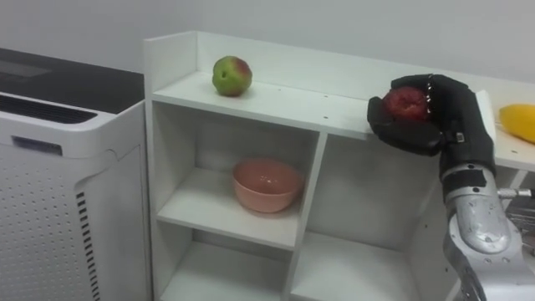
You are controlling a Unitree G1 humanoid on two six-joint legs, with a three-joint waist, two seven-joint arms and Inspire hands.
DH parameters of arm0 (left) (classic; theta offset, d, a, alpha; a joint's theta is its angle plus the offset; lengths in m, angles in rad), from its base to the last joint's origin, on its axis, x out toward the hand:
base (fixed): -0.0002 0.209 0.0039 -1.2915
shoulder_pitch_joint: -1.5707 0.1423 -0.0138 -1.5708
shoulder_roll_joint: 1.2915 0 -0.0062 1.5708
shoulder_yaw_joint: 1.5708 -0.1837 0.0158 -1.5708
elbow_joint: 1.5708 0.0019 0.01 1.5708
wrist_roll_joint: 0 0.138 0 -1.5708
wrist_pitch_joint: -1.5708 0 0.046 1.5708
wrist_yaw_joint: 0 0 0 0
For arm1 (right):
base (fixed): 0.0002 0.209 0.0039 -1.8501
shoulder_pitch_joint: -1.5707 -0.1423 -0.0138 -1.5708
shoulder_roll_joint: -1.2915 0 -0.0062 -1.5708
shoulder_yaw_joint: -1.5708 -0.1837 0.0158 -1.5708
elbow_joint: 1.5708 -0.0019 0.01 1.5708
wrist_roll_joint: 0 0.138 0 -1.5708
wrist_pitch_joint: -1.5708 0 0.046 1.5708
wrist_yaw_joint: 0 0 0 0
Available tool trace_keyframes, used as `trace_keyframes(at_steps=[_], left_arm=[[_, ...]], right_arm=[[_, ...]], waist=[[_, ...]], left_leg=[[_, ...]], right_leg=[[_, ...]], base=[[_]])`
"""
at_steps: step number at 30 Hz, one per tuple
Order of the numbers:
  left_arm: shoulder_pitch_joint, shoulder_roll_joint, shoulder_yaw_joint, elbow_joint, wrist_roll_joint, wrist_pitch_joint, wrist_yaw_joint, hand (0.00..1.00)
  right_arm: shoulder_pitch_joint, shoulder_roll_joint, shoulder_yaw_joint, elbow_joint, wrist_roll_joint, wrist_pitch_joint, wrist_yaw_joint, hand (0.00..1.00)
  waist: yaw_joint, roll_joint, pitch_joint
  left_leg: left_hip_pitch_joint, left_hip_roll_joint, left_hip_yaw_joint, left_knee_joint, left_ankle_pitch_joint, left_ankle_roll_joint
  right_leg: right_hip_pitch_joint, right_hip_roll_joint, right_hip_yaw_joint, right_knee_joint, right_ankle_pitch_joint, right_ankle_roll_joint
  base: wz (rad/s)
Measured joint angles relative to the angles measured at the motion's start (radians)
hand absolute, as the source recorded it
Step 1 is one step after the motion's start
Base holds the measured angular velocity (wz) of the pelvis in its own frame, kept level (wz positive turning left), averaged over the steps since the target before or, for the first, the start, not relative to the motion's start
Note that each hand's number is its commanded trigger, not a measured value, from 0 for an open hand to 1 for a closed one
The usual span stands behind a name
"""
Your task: Arrange fruit in the closet
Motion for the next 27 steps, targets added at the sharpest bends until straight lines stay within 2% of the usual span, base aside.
trace_keyframes(at_steps=[5,7,11,12,17,19,21,22,26,27], left_arm=[[0.003,-0.001,-0.001,0.005,-0.012,-0.003,0.0,0.0],[0.003,-0.003,-0.003,0.006,-0.018,-0.004,0.001,0.0],[-0.002,-0.007,-0.001,0.024,-0.014,-0.005,0.003,0.0],[-0.002,-0.01,0.0,0.024,-0.01,-0.008,0.005,0.0],[-0.006,-0.011,0.001,0.027,-0.01,-0.023,0.024,0.0],[-0.006,-0.016,0.0,0.028,-0.01,-0.023,0.04,0.0],[-0.006,-0.021,0.001,0.029,-0.01,-0.023,0.055,0.0],[-0.006,-0.024,0.001,0.029,-0.009,-0.025,0.069,0.0],[0.005,-0.028,0.0,0.032,-0.01,-0.04,0.086,0.0],[0.009,-0.031,0.0,0.033,-0.01,-0.041,0.088,0.0]], right_arm=[[0.004,0.001,0.003,-0.059,0.066,0.009,0.003,1.0],[0.022,0.001,0.009,-0.121,0.076,0.01,0.002,1.0],[0.064,0.004,0.033,-0.245,0.069,0.013,0.0,1.0],[0.081,0.008,0.041,-0.292,0.063,0.013,0.001,1.0],[0.106,0.065,0.044,-0.443,0.045,0.015,0.016,1.0],[0.107,0.092,0.047,-0.5,0.054,0.015,0.016,1.0],[0.116,0.111,0.05,-0.554,0.058,0.015,0.02,1.0],[0.126,0.124,0.051,-0.584,0.058,0.012,0.022,1.0],[0.152,0.13,0.062,-0.646,0.07,0.012,0.035,1.0],[0.158,0.133,0.074,-0.663,0.072,0.011,0.049,1.0]], waist=[[-0.002,0.008,0.0057],[-0.002,0.016,0.0091],[0.002,0.025,0.0029],[0.004,0.026,0.0016],[0.001,0.031,-0.0007],[0.002,0.041,-0.0084],[0.002,0.048,-0.0111],[0.002,0.052,-0.0116],[0.003,0.064,-0.0056],[0.001,0.066,-0.0065]], left_leg=[[-0.002,0.0,0.007,-0.003,0.0,0.0],[-0.003,0.001,0.015,-0.007,0.0,0.0],[-0.006,0.0,0.024,-0.014,0.005,0.002],[-0.004,0.0,0.027,-0.015,0.005,0.002],[-0.002,0.0,0.03,-0.02,0.005,0.002],[0.002,0.0,0.032,-0.027,0.005,0.002],[0.003,0.0,0.034,-0.031,0.006,0.003],[0.003,0.0,0.034,-0.031,0.006,0.003],[0.001,0.001,0.042,-0.03,0.007,0.003],[0.0,0.002,0.047,-0.029,0.007,0.003]], right_leg=[[-0.005,0.0,0.004,0.0,0.0,0.0],[-0.012,0.001,0.023,0.0,0.0,0.0],[-0.028,0.001,0.034,0.001,0.0,0.0],[-0.031,0.002,0.049,0.001,0.0,0.0],[-0.036,0.002,0.054,-0.002,0.0,0.0],[-0.036,0.002,0.063,-0.002,0.0,0.0],[-0.036,0.002,0.062,-0.003,0.0,0.0],[-0.036,0.002,0.061,-0.003,0.0,0.0],[-0.035,0.002,0.062,-0.002,0.0,0.001],[-0.038,0.002,0.066,0.0,0.0,0.0]], base=[[-0.03],[-0.12],[-0.09],[-0.09],[-0.04],[-0.02],[0.0],[0.0],[-0.04],[-0.1]])
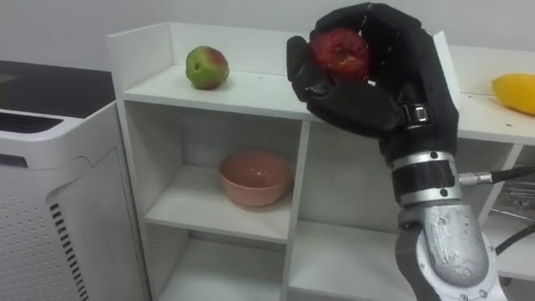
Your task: Arrange fruit in the closet
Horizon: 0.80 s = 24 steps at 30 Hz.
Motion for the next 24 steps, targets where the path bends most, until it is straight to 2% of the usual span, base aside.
trace_keyframes(at_steps=[2,6,8,9,12,14,16,17,18,20,24], left_arm=[[-0.002,-0.004,-0.002,0.0,-0.002,-0.002,0.0,0.0],[-0.002,-0.006,-0.003,0.001,-0.025,-0.006,0.001,0.0],[-0.006,-0.006,-0.009,0.004,-0.043,-0.009,0.005,0.0],[-0.01,-0.005,-0.021,0.005,-0.051,-0.009,0.006,0.0],[-0.042,-0.008,-0.05,0.044,-0.051,-0.023,0.007,0.0],[-0.071,-0.01,-0.075,0.071,-0.051,-0.024,0.018,0.0],[-0.124,-0.013,-0.089,0.1,-0.074,-0.029,0.027,0.0],[-0.139,-0.014,-0.091,0.104,-0.091,-0.029,0.027,0.0],[-0.165,-0.016,-0.097,0.11,-0.125,-0.032,0.028,0.0],[-0.189,-0.018,-0.119,0.115,-0.15,-0.045,0.032,0.0],[-0.226,-0.042,-0.138,0.153,-0.25,-0.092,0.063,0.0]], right_arm=[[0.013,0.003,0.011,-0.025,0.004,-0.003,0.022,1.0],[0.042,0.024,0.036,-0.037,0.06,-0.006,0.072,1.0],[0.058,0.029,0.057,-0.033,0.072,-0.015,0.092,1.0],[0.089,0.038,0.072,-0.02,0.072,-0.028,0.105,1.0],[0.179,0.064,0.109,0.044,0.069,-0.024,0.142,1.0],[0.191,0.086,0.128,0.142,0.074,-0.023,0.159,1.0],[0.189,0.105,0.123,0.314,0.08,-0.022,0.154,1.0],[0.187,0.111,0.121,0.349,0.079,-0.021,0.145,1.0],[0.185,0.118,0.12,0.409,0.076,-0.02,0.136,1.0],[0.178,0.132,0.12,0.508,0.081,-0.021,0.139,1.0],[0.154,0.151,0.103,0.68,0.172,-0.02,0.135,1.0]], waist=[[0.0,0.007,0.0012],[0.002,0.018,-0.0041],[0.0,0.021,-0.0032],[-0.001,0.022,-0.0036],[0.001,0.019,-0.0053],[-0.002,0.017,-0.0009],[0.0,0.025,0.0086],[-0.001,0.022,0.0071],[0.001,0.029,0.0113],[-0.002,0.038,0.017],[0.003,0.063,0.0311]], left_leg=[[-0.003,0.001,0.004,0.0,0.0,0.0],[-0.004,0.003,0.015,-0.004,0.0,0.001],[-0.009,0.004,0.016,-0.002,0.002,0.0],[-0.013,0.004,0.016,0.0,0.002,0.0],[-0.036,0.003,0.015,0.011,0.002,0.0],[-0.058,0.002,0.012,0.025,0.003,0.001],[-0.106,0.0,-0.001,0.042,0.007,0.007],[-0.125,0.0,-0.004,0.051,0.007,0.008],[-0.16,-0.001,-0.006,0.066,0.01,0.01],[-0.197,-0.005,-0.008,0.072,0.018,0.016],[-0.297,-0.007,-0.005,0.11,0.025,0.025]], right_leg=[[-0.004,0.001,0.005,0.001,0.003,0.0],[-0.012,0.003,0.015,0.003,0.005,-0.002],[-0.019,0.003,0.017,0.003,0.007,-0.002],[-0.023,0.003,0.018,0.004,0.007,-0.002],[-0.042,0.001,0.017,0.008,0.007,-0.002],[-0.061,-0.003,0.013,0.019,0.007,-0.002],[-0.097,-0.011,0.005,0.024,0.014,-0.002],[-0.114,-0.013,0.002,0.034,0.014,-0.002],[-0.152,-0.016,-0.007,0.052,0.014,-0.002],[-0.194,-0.026,-0.015,0.072,0.014,-0.002],[-0.307,-0.037,-0.012,0.134,0.014,-0.001]], base=[[-0.09],[-0.07],[-0.03],[0.0],[0.02],[0.07],[0.13],[0.16],[0.09],[0.09],[-0.03]])
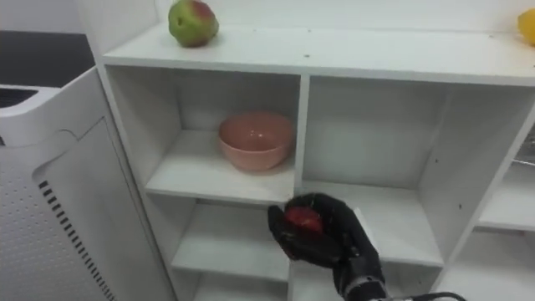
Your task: Arrange fruit in the closet
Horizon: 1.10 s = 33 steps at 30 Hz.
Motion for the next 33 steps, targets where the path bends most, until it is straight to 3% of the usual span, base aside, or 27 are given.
trace_keyframes(at_steps=[4,8,10,14,20,25,29,33], left_arm=[[-0.001,0.002,-0.032,0.005,-0.101,-0.008,0.007,0.0],[-0.001,0.002,-0.066,0.012,-0.178,-0.009,0.023,0.0],[-0.004,0.006,-0.078,0.022,-0.196,-0.017,0.041,0.0],[-0.003,0.013,-0.102,0.034,-0.195,-0.001,0.053,0.0],[-0.001,0.016,-0.13,0.01,-0.194,0.025,0.052,0.0],[-0.004,0.018,-0.186,-0.014,-0.193,0.034,0.059,0.0],[-0.011,0.018,-0.187,-0.016,-0.212,0.042,0.06,0.0],[-0.016,0.028,-0.196,-0.026,-0.271,0.045,0.059,0.0]], right_arm=[[-0.059,0.0,-0.033,0.104,0.094,-0.001,-0.017,1.0],[-0.095,0.001,-0.043,0.189,0.25,-0.011,-0.023,1.0],[-0.118,0.0,-0.046,0.247,0.356,-0.011,-0.028,1.0],[-0.128,-0.001,-0.049,0.315,0.52,0.001,-0.028,1.0],[-0.171,-0.01,-0.068,0.368,0.716,0.013,-0.027,1.0],[-0.251,-0.063,-0.069,0.421,0.92,0.017,-0.023,1.0],[-0.337,-0.103,-0.074,0.514,1.02,0.04,-0.006,1.0],[-0.402,-0.127,-0.144,0.577,1.109,0.045,0.013,1.0]], waist=[[-0.003,0.016,0.0103],[0.0,0.012,0.016],[0.004,0.006,0.0206],[0.007,0.004,0.0218],[0.014,0.004,0.021],[0.032,0.003,0.0207],[0.035,0.001,0.0204],[0.041,0.0,0.0208]], left_leg=[[-0.095,-0.007,0.006,0.038,0.008,0.009],[-0.185,-0.022,0.017,0.091,0.009,0.012],[-0.261,-0.027,0.017,0.136,0.008,0.014],[-0.36,-0.027,0.019,0.179,0.008,0.015],[-0.524,-0.015,0.023,0.265,0.008,0.014],[-0.605,-0.02,0.032,0.287,0.016,0.018],[-0.646,-0.027,0.036,0.311,0.015,0.02],[-0.675,-0.017,0.037,0.333,0.014,0.021]], right_leg=[[-0.117,-0.024,-0.002,0.08,-0.004,-0.001],[-0.228,-0.048,0.0,0.173,-0.027,-0.003],[-0.309,-0.054,0.021,0.227,-0.038,-0.009],[-0.409,-0.068,0.026,0.272,-0.044,-0.018],[-0.56,-0.065,0.026,0.338,-0.041,-0.029],[-0.652,-0.084,0.026,0.382,-0.041,-0.037],[-0.699,-0.099,0.031,0.424,-0.054,-0.041],[-0.714,-0.099,0.015,0.432,-0.058,-0.044]], base=[[-0.02],[0.0],[0.0],[0.0],[0.01],[0.03],[0.08],[0.08]])
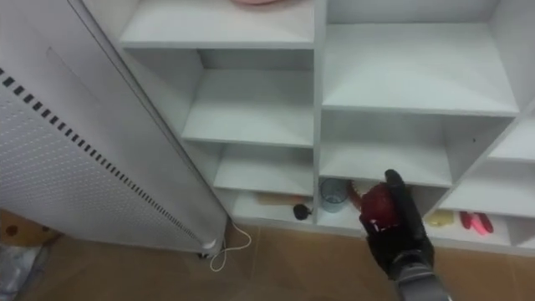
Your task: Arrange fruit in the closet
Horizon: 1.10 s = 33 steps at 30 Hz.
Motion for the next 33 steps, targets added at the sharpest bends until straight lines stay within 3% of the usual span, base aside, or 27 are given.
trace_keyframes(at_steps=[9,16,21,22,23,33], left_arm=[[0.01,0.045,-0.018,-0.027,-0.03,-0.002,-0.003,0.0],[0.015,0.069,-0.021,-0.075,-0.027,0.003,-0.008,0.0],[0.021,0.084,-0.034,-0.1,-0.027,0.016,-0.008,0.0],[0.021,0.086,-0.035,-0.1,-0.027,0.019,-0.008,0.0],[0.022,0.087,-0.036,-0.1,-0.027,0.02,-0.008,0.0],[0.084,0.087,-0.018,-0.145,-0.017,0.03,-0.006,0.0]], right_arm=[[-0.05,-0.038,-0.076,0.0,0.051,0.0,0.01,1.0],[-0.11,-0.103,-0.084,-0.001,0.05,-0.001,-0.042,1.0],[-0.133,-0.118,-0.084,-0.001,0.051,-0.001,-0.063,1.0],[-0.135,-0.121,-0.084,-0.001,0.049,-0.001,-0.067,0.29],[-0.136,-0.122,-0.084,-0.001,0.046,-0.001,-0.07,0.0],[-0.165,-0.156,-0.114,-0.001,0.006,-0.011,-0.195,0.0]], waist=[[0.018,-0.006,0.0007],[0.015,-0.005,0.0],[0.017,-0.005,-0.0002],[0.017,-0.004,-0.0006],[0.017,-0.004,-0.0007],[0.017,-0.006,-0.002]], left_leg=[[-0.042,-0.015,-0.005,0.051,-0.009,0.002],[-0.085,-0.015,-0.004,0.1,-0.024,0.008],[-0.091,-0.015,-0.004,0.106,-0.023,0.01],[-0.093,-0.015,-0.004,0.106,-0.023,0.01],[-0.093,-0.015,-0.004,0.106,-0.023,0.01],[-0.112,-0.032,-0.007,0.108,-0.023,0.011]], right_leg=[[-0.04,-0.017,-0.002,0.059,-0.026,-0.001],[-0.073,-0.033,-0.001,0.116,-0.048,0.004],[-0.075,-0.036,-0.011,0.119,-0.047,0.004],[-0.075,-0.035,-0.013,0.119,-0.047,0.004],[-0.075,-0.035,-0.014,0.119,-0.047,0.004],[-0.098,-0.048,-0.017,0.138,-0.06,0.002]], base=[[0.09],[0.07],[0.02],[0.04],[0.04],[0.04]])
